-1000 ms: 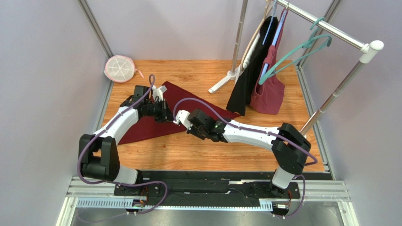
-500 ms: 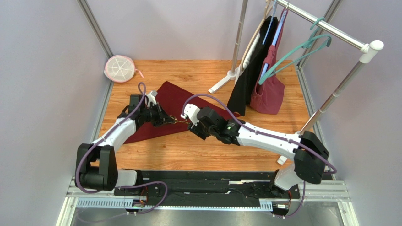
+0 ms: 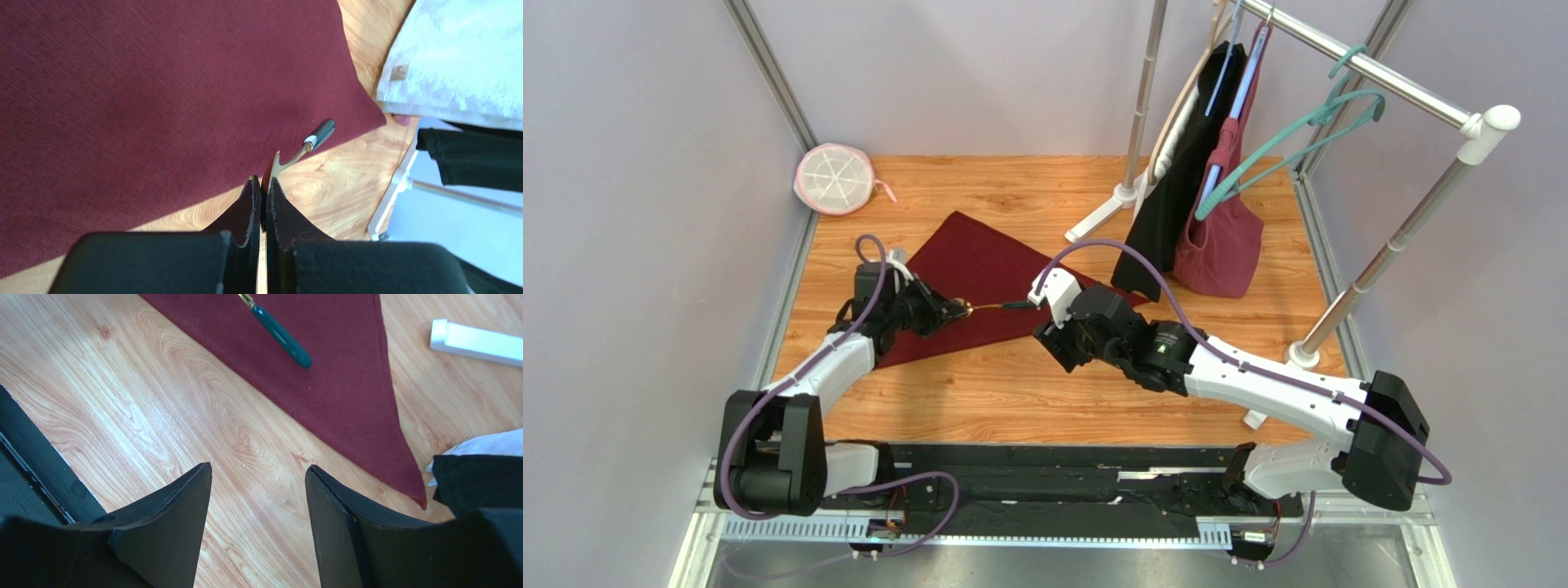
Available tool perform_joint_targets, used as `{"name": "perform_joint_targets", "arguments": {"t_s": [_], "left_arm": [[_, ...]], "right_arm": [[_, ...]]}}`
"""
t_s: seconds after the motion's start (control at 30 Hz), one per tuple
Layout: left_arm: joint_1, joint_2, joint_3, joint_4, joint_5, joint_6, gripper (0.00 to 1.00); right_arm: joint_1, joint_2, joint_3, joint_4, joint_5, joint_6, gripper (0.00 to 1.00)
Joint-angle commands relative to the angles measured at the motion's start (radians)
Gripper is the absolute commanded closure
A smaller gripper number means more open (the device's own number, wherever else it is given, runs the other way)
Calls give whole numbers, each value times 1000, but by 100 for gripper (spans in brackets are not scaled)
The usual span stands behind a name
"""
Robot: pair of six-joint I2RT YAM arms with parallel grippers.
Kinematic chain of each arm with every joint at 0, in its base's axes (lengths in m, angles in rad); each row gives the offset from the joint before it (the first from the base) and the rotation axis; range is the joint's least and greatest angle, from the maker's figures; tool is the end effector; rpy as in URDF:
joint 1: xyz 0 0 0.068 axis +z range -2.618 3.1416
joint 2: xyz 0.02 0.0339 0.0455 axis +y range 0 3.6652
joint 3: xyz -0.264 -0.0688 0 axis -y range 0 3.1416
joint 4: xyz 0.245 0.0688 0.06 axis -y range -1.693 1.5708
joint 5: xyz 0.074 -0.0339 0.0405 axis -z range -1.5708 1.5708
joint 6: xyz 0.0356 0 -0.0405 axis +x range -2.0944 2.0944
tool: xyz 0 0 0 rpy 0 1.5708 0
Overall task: Fold the napkin, place the utensils inside, and roll it up
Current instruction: Pass the utensil from the right arm to the left, then place the utensil onto the napkin
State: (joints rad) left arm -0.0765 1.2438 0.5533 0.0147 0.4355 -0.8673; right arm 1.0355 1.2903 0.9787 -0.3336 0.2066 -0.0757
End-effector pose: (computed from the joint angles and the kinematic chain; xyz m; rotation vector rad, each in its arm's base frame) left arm 0.2433 -0.0337 0.1872 -0.6751 2.2657 -0.9762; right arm 0.1519 0.2418 0.2837 -1.0705 1.9415 0.3064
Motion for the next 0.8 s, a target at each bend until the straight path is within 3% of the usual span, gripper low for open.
{"name": "perform_joint_targets", "arguments": {"t_s": [0.0, 0.4, 0.67, 0.77], "left_arm": [[29, 32, -27, 100, 22, -36, 100], [72, 178, 0, 120, 129, 11, 100], [104, 206, 3, 94, 112, 21, 100], [109, 204, 11, 64, 94, 31, 89]], "right_arm": [[-2, -26, -18, 18, -10, 51, 38], [-2, -6, -15, 7, -3, 63, 38], [0, 3, -12, 5, -4, 63, 38], [-2, 6, -12, 5, -6, 62, 38]]}}
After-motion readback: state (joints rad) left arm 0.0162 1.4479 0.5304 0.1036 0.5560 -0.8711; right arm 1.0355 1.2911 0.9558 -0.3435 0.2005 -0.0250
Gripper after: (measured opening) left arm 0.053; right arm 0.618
